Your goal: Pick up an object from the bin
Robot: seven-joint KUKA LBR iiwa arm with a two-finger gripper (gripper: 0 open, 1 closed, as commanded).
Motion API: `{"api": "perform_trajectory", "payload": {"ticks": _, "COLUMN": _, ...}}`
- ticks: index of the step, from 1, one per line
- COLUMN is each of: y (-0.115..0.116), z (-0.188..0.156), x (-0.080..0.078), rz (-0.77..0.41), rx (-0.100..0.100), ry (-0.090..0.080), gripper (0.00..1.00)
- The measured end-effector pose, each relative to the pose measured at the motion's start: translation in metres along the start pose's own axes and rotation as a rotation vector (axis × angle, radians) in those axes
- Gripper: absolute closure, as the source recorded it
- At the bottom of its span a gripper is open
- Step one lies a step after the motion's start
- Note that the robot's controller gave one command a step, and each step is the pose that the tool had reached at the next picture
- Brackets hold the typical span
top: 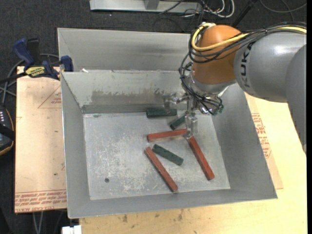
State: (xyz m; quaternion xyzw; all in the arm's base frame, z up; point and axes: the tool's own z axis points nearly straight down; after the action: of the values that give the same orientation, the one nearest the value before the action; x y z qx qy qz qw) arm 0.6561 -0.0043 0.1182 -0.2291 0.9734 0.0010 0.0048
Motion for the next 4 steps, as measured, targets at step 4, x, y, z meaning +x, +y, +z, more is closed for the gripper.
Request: {"api": "perform_trajectory", "payload": {"ticks": 4, "y": -0.011, "z": 0.046, "x": 0.024, "rz": 0.082, "rx": 0.004, "ry": 0.001, "gripper": 0.00}}
